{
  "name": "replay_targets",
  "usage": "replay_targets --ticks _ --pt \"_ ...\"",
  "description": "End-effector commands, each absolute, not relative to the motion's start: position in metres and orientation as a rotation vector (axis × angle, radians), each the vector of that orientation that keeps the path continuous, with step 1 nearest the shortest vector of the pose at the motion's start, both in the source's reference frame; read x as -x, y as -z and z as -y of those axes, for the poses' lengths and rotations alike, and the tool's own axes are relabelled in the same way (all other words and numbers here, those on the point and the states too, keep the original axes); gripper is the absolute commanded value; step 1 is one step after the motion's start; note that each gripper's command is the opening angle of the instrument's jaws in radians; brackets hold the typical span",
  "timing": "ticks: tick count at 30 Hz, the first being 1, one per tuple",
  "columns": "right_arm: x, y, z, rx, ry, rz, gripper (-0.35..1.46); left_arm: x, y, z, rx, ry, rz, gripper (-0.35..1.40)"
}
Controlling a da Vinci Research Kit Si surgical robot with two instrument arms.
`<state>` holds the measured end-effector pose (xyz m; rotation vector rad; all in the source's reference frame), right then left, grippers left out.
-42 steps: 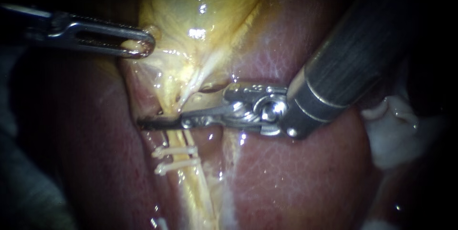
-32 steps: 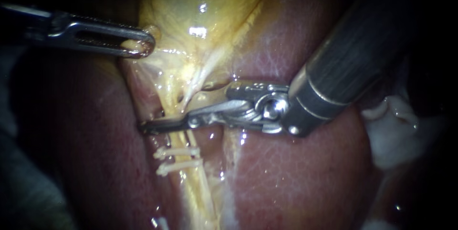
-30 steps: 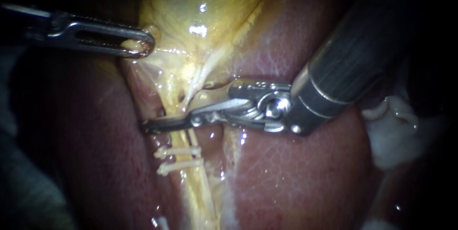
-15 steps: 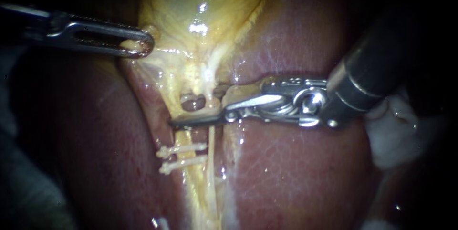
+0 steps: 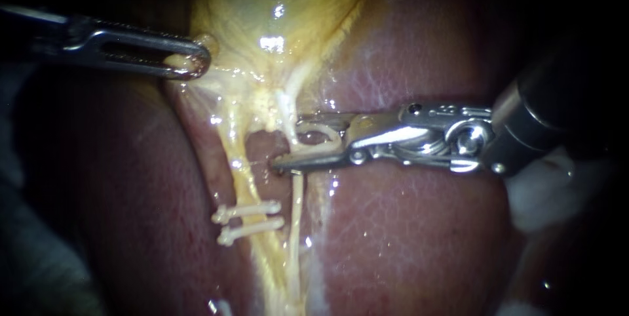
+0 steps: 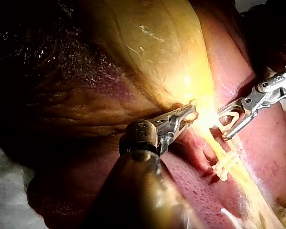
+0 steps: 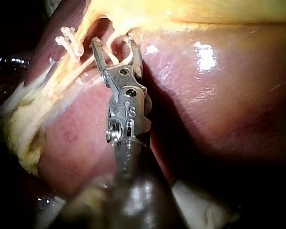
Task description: Clipping third clip left tube
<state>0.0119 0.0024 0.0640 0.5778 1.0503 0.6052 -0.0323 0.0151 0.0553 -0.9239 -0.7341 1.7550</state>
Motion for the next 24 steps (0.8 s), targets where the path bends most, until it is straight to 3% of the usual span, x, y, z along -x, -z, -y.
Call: replay_targets --ticks 1,11,24 --pt "-0.0117 -0.064 -0.0023 -0.582 -0.602 -1.05 0.5 0.0323 -0.0553 -0.0151 0.924 -1.755 0.734 -0.35" --pt "-0.0099 -0.0636 -0.002 -0.609 -0.581 -1.054 0.5 0.0322 -0.0553 -0.0151 0.924 -1.755 0.734 -0.35" --pt "-0.0083 -0.0619 -0.0029 -0.75 -0.442 -1.096 0.5 0.0322 -0.0553 -0.0151 0.924 -1.755 0.734 -0.35"
